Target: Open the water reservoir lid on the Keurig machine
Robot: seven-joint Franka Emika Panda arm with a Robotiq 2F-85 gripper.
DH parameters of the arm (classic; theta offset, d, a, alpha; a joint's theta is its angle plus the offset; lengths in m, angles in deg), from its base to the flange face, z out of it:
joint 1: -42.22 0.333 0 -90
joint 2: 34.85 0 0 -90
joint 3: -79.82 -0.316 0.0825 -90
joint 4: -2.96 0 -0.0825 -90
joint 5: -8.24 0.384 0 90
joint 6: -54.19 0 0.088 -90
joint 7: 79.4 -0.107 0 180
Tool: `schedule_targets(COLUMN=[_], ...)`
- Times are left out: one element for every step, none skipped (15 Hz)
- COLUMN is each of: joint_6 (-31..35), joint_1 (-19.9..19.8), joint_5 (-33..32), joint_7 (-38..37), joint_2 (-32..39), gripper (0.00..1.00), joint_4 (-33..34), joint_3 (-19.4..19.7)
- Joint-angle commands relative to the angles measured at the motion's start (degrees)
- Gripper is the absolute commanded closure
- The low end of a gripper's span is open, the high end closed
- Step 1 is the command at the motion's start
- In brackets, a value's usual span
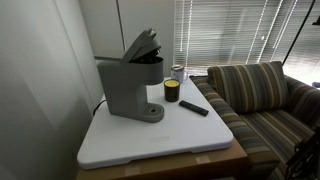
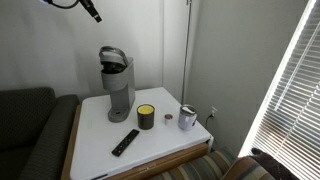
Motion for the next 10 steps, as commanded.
schedule_targets(joint_6=[-4.6, -5.6, -6.8, -8.2, -9.6, -10.8, -12.0, -12.9, -13.4, -11.2], joint_1=[5.9, 2.3, 3.0, 2.8, 2.8, 2.9, 3.0, 3.1, 7.0, 7.5], joint_5=[6.0, 5.2, 4.6, 3.2, 2.6, 2.0, 1.8, 1.6, 2.3, 2.9], joint_7=[6.6, 5.6, 4.4, 2.6, 1.8, 0.6, -0.3, -1.2, -1.3, 0.2], joint_2=[-2.7, -3.1, -3.7, -4.0, -4.3, -4.5, -4.6, -4.6, -4.7, -3.6], gripper=[0.38, 0.32, 0.24, 0.16, 0.11, 0.03, 0.01, 0.0, 0.0, 0.01], joint_4=[0.5, 0.5, 0.4, 0.3, 0.2, 0.0, 0.0, 0.0, -0.2, 0.6], joint_3=[7.8, 4.8, 6.0, 6.4, 6.6, 6.8, 6.9, 6.9, 10.7, 10.9])
